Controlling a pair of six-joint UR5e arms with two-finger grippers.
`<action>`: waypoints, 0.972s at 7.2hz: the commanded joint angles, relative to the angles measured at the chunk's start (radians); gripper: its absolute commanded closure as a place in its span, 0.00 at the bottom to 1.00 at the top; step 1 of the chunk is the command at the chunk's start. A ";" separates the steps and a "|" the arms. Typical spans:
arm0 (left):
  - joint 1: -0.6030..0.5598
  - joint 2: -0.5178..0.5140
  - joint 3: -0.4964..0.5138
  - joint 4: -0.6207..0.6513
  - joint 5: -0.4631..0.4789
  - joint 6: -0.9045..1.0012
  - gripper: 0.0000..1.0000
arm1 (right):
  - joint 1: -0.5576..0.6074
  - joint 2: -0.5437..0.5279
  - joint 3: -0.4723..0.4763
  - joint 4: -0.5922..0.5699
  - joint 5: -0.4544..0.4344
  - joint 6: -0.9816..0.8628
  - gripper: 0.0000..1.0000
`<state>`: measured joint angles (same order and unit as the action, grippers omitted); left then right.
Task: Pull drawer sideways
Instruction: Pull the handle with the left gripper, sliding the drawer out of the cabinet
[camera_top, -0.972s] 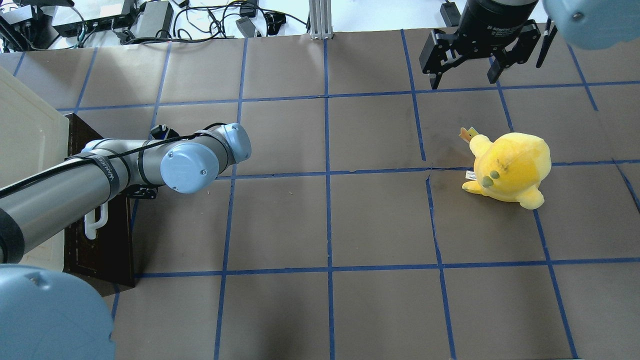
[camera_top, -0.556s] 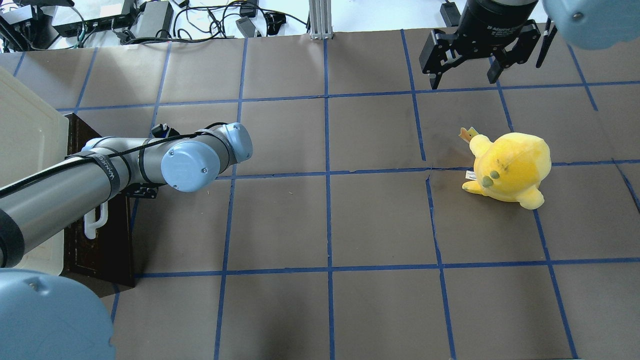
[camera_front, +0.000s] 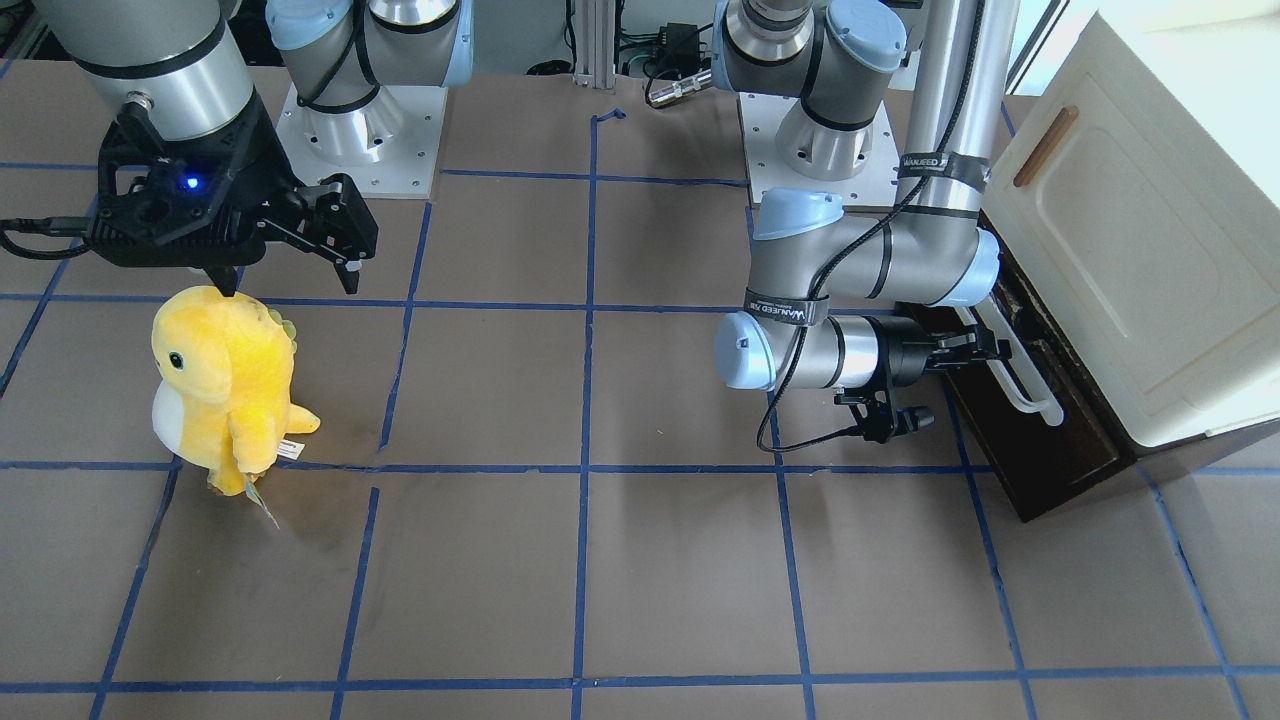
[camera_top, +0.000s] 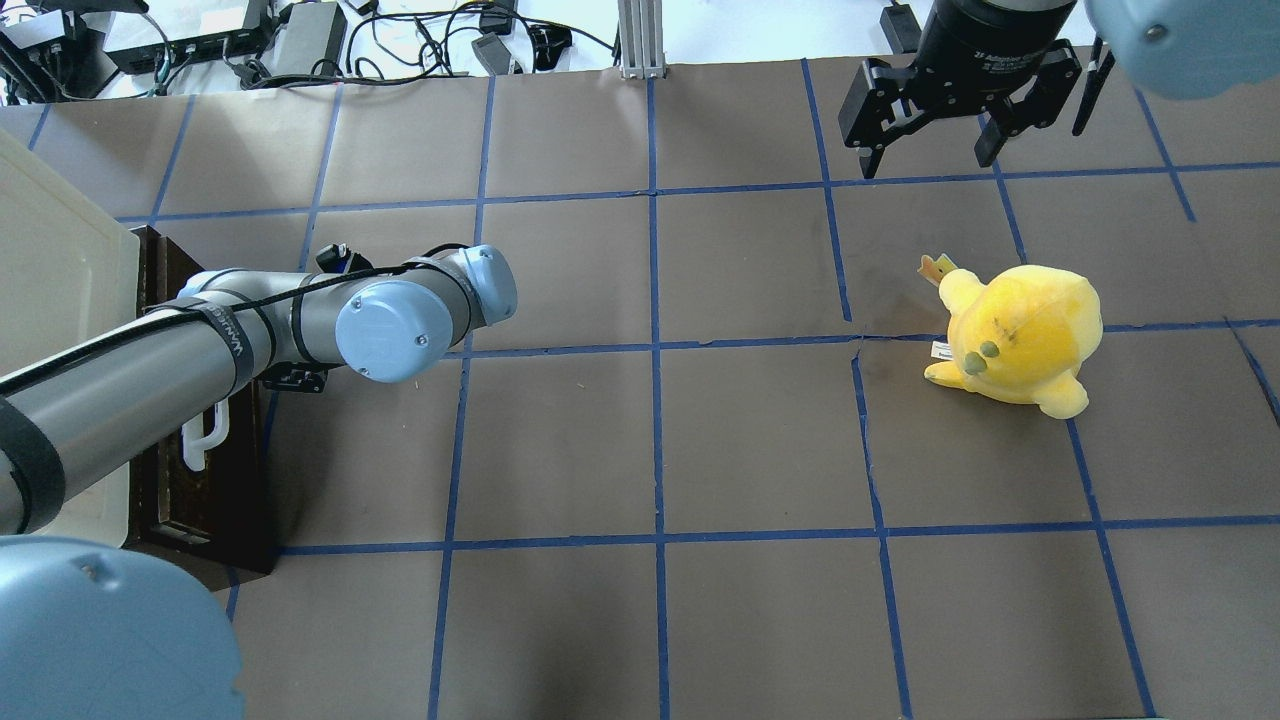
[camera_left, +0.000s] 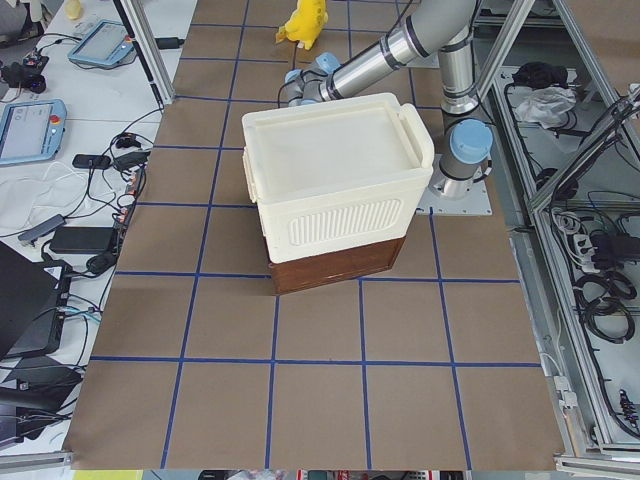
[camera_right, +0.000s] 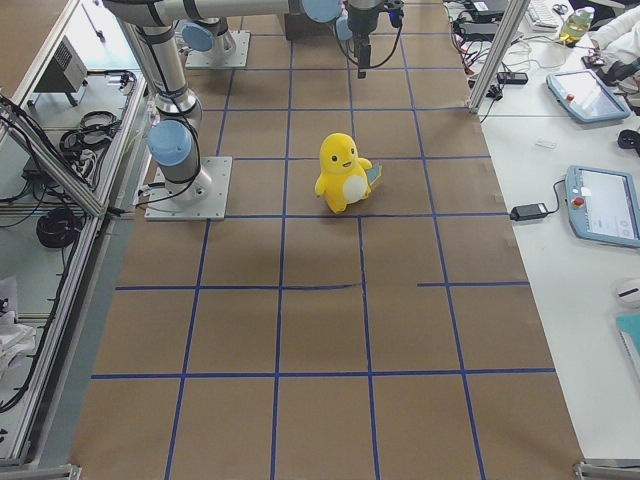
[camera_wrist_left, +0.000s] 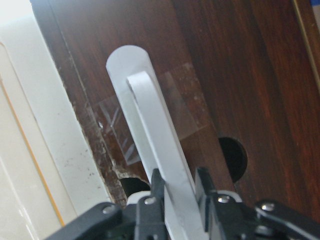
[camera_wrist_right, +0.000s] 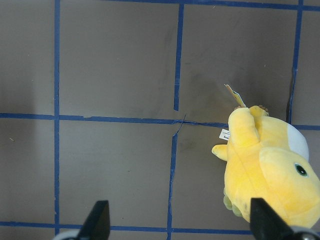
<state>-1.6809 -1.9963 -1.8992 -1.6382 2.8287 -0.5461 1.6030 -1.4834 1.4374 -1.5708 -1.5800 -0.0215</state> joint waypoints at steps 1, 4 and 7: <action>-0.022 -0.003 0.008 0.000 0.000 0.000 0.73 | 0.000 0.000 0.000 0.000 0.000 0.000 0.00; -0.045 -0.004 0.015 0.000 0.000 0.001 0.73 | 0.000 0.000 0.000 0.000 0.000 -0.002 0.00; -0.071 -0.006 0.019 0.001 0.000 0.003 0.73 | 0.000 0.000 0.000 0.000 0.000 0.000 0.00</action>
<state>-1.7346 -2.0008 -1.8821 -1.6379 2.8287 -0.5433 1.6030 -1.4834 1.4374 -1.5708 -1.5800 -0.0216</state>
